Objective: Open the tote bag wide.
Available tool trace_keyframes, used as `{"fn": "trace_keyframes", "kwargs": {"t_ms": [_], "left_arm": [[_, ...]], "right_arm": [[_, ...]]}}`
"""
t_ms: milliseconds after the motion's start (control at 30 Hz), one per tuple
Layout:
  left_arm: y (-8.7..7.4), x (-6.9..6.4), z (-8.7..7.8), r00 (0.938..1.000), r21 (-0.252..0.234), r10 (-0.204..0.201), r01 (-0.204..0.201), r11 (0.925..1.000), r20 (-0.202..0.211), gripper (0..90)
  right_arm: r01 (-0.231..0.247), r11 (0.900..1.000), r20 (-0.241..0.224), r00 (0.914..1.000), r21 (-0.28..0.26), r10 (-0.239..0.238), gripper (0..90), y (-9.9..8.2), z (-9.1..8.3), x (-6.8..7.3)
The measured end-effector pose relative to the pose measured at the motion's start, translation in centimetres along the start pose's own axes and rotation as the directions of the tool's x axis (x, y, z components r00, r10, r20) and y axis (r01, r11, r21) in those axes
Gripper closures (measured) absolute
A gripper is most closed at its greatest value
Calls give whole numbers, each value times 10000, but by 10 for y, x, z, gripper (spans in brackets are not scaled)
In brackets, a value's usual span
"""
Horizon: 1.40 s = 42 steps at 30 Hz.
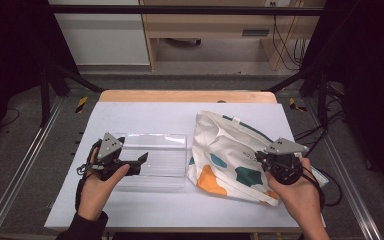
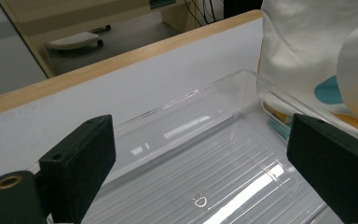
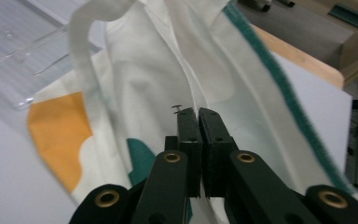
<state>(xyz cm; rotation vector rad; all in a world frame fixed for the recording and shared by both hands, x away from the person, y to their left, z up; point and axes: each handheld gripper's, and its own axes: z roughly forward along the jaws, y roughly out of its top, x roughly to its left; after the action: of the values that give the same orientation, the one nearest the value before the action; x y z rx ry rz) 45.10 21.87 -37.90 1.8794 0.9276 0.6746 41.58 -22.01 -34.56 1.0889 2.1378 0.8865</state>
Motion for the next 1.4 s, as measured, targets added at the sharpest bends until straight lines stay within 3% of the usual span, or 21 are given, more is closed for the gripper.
{"fn": "trace_keyframes", "kwargs": {"t_ms": [100, 267, 367, 500, 533, 567, 667, 700, 733, 833, 867, 1200, 1267, 1400], "left_arm": [[3, -3, 1, 9998, 46, 173, -173, 9998, 9, 84], [14, -12, 7, 9976, 138, 685, -686, 9976, 51, 90], [27, -20, 15, 9932, -15, 1151, -1150, 9934, 179, 109], [47, -33, 33, 9846, 66, 1674, -1679, 9858, 500, 127], [58, -40, 43, 9786, 172, 1915, -1933, 9810, 756, 135], [58, -40, 43, 9786, 172, 1915, -1933, 9810, 756, 136], [75, -50, 58, 9702, 281, 2151, -2195, 9752, 1117, 143], [86, -59, 69, 9627, 270, 2394, -2445, 9693, 1260, 144], [86, -59, 69, 9627, 270, 2394, -2445, 9693, 1260, 145], [103, -76, 91, 9443, 332, 2899, -2983, 9539, 1556, 158], [103, -76, 91, 9443, 332, 2899, -2983, 9539, 1556, 164], [142, -99, 137, 9118, 394, 3273, -3471, 9370, 2479, 210], [146, -102, 144, 9065, 407, 3247, -3476, 9367, 2700, 231], [149, -105, 154, 8923, 601, 3392, -3721, 9262, 2980, 258]], "right_arm": [[-144, 9995, -708, 9974, -278, 124, 892, -15, -4, 13], [-184, 9987, -1169, 9931, -469, 128, 893, -26, -4, 24], [-142, 9989, -1727, 9850, -437, 65, 894, -39, 1, 35], [-66, 9990, -2101, 9777, -432, -26, 894, -50, 6, 45], [-96, 9990, -2291, 9734, -435, -6, 894, -56, 8, 48], [-96, 9990, -2291, 9734, -435, -6, 894, -56, 8, 48], [-34, 9994, -2634, 9647, -335, -56, 894, -65, 14, 54], [24, 9995, -2684, 9632, -325, -111, 894, -66, 15, 55], [24, 9995, -2684, 9632, -325, -111, 894, -66, 15, 55], [-84, 9989, -2753, 9613, -461, -47, 894, -69, 14, 55], [-84, 9989, -2753, 9613, -461, -47, 894, -69, 14, 55], [-156, 9982, -2852, 9585, -571, -14, 893, -73, 12, 55], [-231, 9980, -2892, 9573, -596, 49, 893, -74, 11, 56], [-289, 9975, -2922, 9563, -649, 87, 893, -74, 9, 55]]}}
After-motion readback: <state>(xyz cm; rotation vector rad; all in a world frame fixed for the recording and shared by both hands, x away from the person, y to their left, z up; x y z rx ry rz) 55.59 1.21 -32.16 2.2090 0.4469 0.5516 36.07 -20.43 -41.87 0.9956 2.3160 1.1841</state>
